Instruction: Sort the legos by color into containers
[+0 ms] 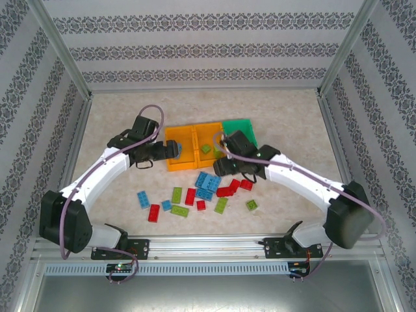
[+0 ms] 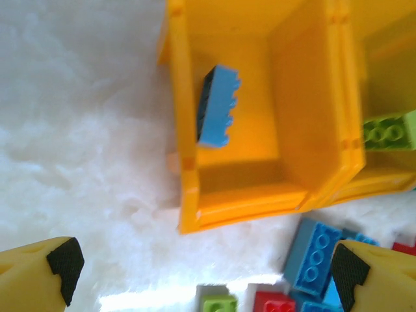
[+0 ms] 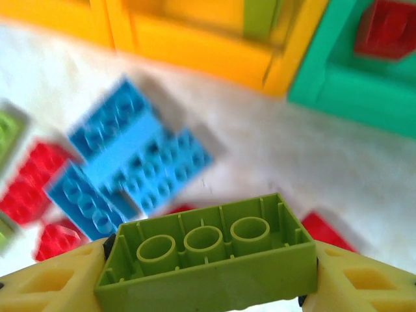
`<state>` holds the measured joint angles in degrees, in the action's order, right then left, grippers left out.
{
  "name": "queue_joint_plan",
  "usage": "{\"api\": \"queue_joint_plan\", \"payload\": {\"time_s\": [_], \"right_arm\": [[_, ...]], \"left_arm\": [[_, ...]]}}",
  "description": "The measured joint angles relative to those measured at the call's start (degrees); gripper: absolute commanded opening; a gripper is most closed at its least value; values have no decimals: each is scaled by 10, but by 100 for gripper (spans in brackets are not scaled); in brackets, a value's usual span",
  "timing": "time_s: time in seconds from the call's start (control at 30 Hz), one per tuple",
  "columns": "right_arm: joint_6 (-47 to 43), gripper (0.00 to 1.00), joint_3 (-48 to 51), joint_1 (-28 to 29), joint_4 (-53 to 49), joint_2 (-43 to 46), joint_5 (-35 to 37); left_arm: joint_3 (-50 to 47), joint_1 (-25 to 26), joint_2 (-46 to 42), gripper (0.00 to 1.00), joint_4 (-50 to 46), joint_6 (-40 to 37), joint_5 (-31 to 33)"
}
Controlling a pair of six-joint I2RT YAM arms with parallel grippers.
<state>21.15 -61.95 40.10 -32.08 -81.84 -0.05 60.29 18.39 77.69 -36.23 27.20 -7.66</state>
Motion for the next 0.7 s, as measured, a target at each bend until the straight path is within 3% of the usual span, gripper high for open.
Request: {"api": "queue_joint_plan", "payload": {"time_s": [0.23, 0.43, 0.7], "right_arm": [[1, 49, -156, -33, 26, -149, -16], [14, 49, -231, -59, 17, -255, -12], [14, 63, -306, -73, -13, -328, -4]], "left_arm": [[-98, -2, -64, 99, -39, 15, 26], [-143, -4, -115, 99, -72, 44, 45], [-187, -5, -149, 99, -106, 85, 43]]}}
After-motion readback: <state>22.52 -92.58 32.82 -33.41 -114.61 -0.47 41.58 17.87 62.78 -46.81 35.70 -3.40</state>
